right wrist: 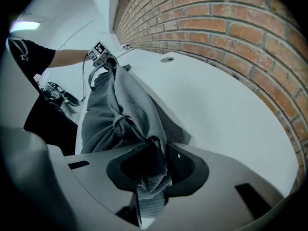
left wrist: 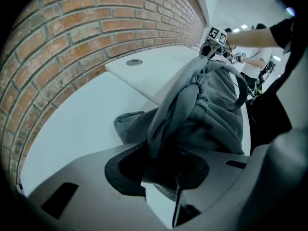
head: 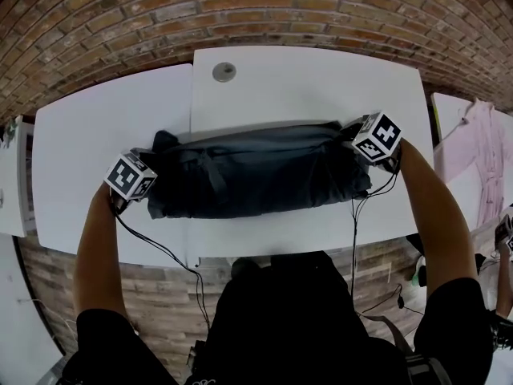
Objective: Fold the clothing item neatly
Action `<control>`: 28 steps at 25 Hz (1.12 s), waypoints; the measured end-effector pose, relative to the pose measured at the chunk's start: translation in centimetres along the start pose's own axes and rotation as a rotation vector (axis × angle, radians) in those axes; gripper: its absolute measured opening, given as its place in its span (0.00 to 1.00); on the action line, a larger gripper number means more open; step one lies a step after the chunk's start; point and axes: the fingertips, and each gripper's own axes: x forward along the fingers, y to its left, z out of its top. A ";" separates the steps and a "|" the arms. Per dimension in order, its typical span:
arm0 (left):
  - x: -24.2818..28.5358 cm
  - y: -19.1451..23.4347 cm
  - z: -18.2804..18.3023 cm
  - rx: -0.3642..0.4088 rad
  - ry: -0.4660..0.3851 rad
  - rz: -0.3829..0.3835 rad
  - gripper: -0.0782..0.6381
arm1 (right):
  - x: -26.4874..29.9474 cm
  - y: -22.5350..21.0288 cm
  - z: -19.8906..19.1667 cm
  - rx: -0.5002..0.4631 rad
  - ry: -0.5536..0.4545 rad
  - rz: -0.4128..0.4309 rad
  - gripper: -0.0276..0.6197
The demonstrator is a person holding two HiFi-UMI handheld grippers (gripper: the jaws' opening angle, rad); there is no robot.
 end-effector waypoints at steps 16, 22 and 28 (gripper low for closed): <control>-12.0 -1.1 -2.6 -0.615 -0.784 0.283 0.11 | -16.2 4.1 -0.2 0.692 -1.083 -0.439 0.05; -17.0 -7.5 -3.5 -0.627 -0.963 0.367 0.11 | -19.1 16.5 4.2 0.602 -1.321 -0.371 0.04; -18.9 -12.6 -5.8 -0.542 -0.969 0.446 0.11 | -18.6 27.0 4.2 0.473 -1.256 -0.478 0.04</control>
